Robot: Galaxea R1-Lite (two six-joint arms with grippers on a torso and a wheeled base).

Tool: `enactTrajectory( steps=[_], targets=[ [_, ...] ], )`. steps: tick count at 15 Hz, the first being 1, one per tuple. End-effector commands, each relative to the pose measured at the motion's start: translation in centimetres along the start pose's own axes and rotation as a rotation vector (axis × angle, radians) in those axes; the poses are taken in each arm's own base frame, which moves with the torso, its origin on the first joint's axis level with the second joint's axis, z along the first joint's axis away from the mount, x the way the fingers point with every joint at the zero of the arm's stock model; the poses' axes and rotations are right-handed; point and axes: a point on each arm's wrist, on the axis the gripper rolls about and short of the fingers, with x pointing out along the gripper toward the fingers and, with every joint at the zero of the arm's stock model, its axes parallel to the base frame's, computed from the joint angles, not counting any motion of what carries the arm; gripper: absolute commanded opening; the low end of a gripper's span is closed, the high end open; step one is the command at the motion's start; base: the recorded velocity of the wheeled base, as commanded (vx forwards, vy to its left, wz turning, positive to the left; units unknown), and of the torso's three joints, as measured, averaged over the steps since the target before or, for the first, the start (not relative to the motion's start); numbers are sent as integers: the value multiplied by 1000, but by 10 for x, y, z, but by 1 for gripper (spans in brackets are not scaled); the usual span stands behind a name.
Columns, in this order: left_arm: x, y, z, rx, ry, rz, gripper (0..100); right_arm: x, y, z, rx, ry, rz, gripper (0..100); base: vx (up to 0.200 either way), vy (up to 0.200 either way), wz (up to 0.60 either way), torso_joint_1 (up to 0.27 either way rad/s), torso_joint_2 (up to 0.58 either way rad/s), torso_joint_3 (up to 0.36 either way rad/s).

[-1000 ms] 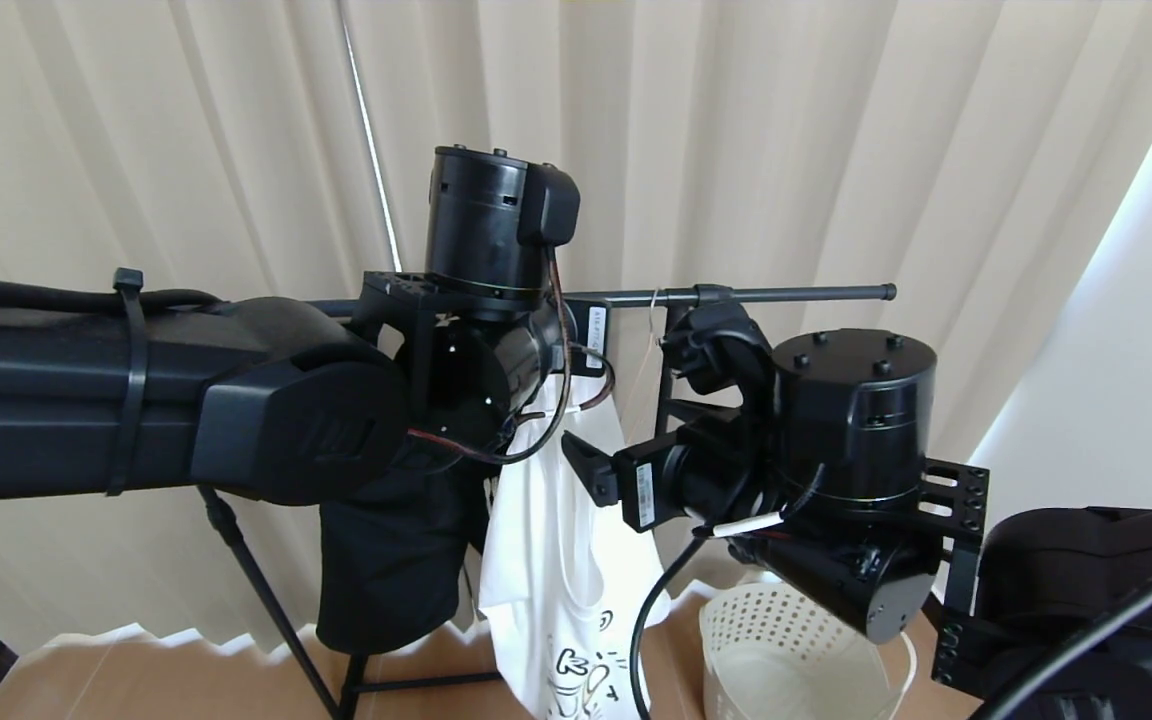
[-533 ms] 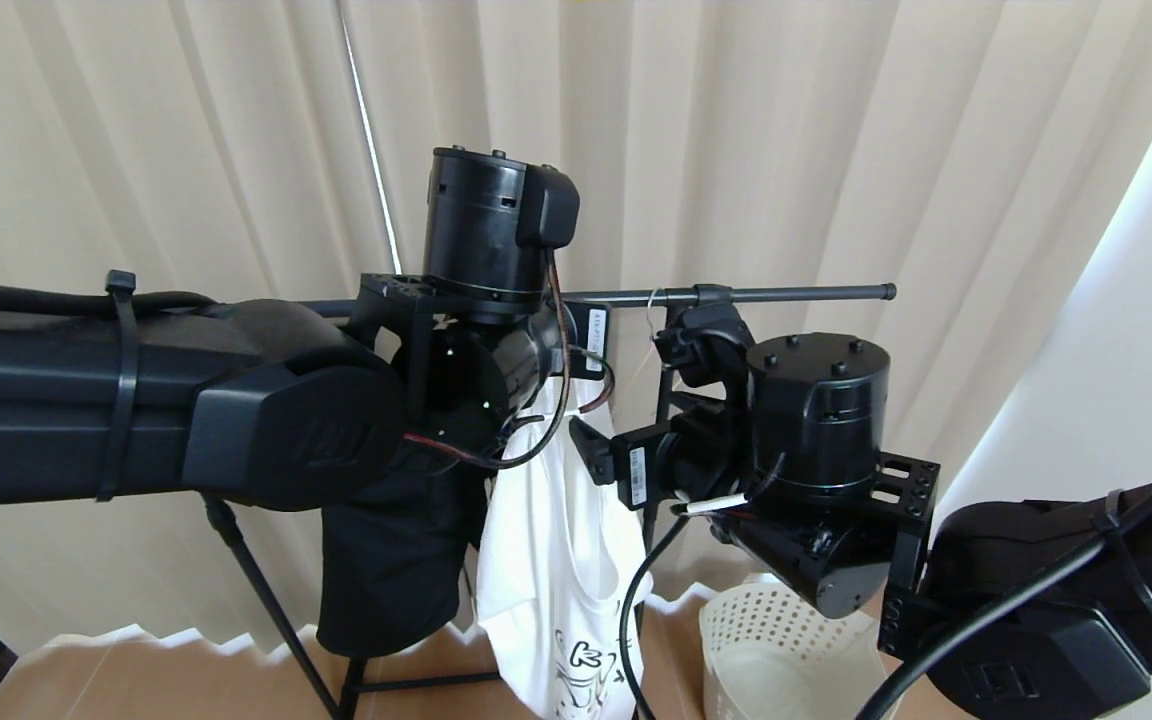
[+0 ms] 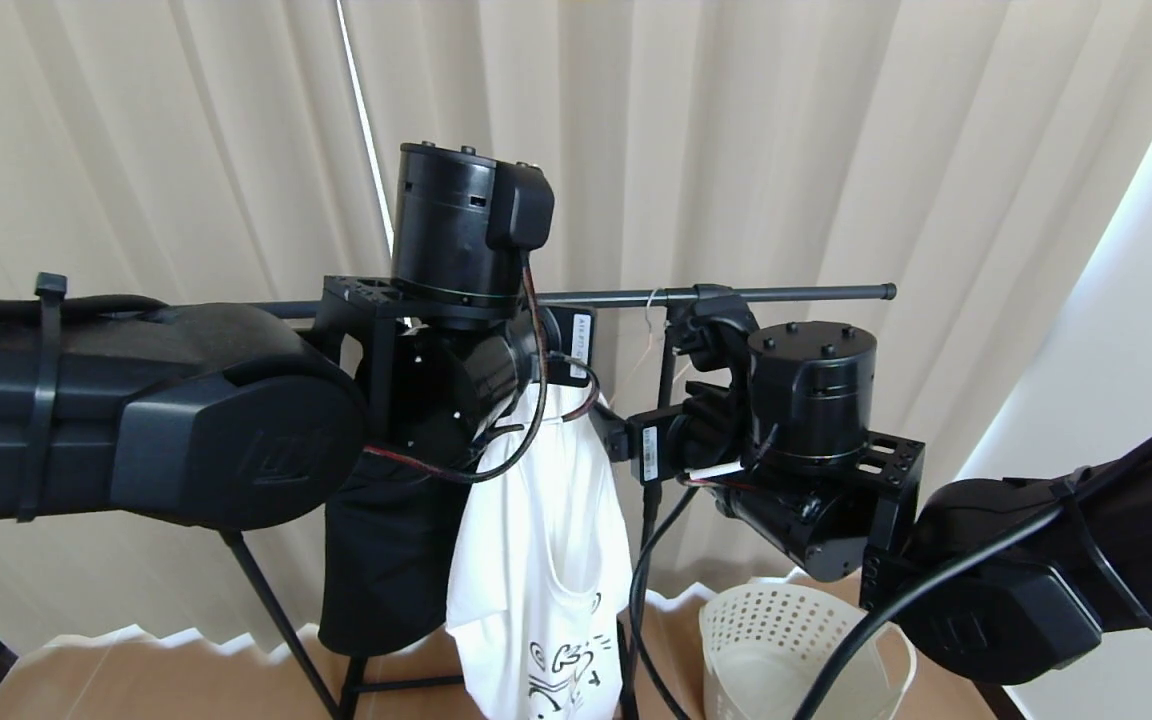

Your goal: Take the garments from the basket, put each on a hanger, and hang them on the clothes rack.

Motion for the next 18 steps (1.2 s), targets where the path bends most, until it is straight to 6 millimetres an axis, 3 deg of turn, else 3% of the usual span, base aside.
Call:
enactTrajectory(
  steps=[1, 5, 6, 10, 14, 18],
  targets=[
    [-6, -1, 3, -4, -11, -11, 0, 3, 0, -4, -5, 12, -3, 100, 0, 0, 0, 0, 0, 0],
    [-12, -3, 3, -2, -12, -22, 0, 6, 1, -7, -6, 19, -4, 100, 0, 0, 0, 0, 0, 0],
    [-13, -3, 3, -1, -11, -23, 0, 5, 1, -7, -6, 18, -3, 0, 0, 0, 0, 0, 0, 0],
    [-13, -2, -1, 7, 1, -22, 0, 1, -6, 4, 8, -11, -17, 0, 0, 0, 0, 0, 0, 0],
    [-9, 2, -30, 96, 134, -6, 0, -23, -18, 36, 40, -91, -22, 0, 0, 0, 0, 0, 0, 0],
    [-3, 0, -53, 128, 215, -57, 0, -33, -20, 42, 42, -112, -16, 0, 0, 0, 0, 0, 0, 0]
  ],
)
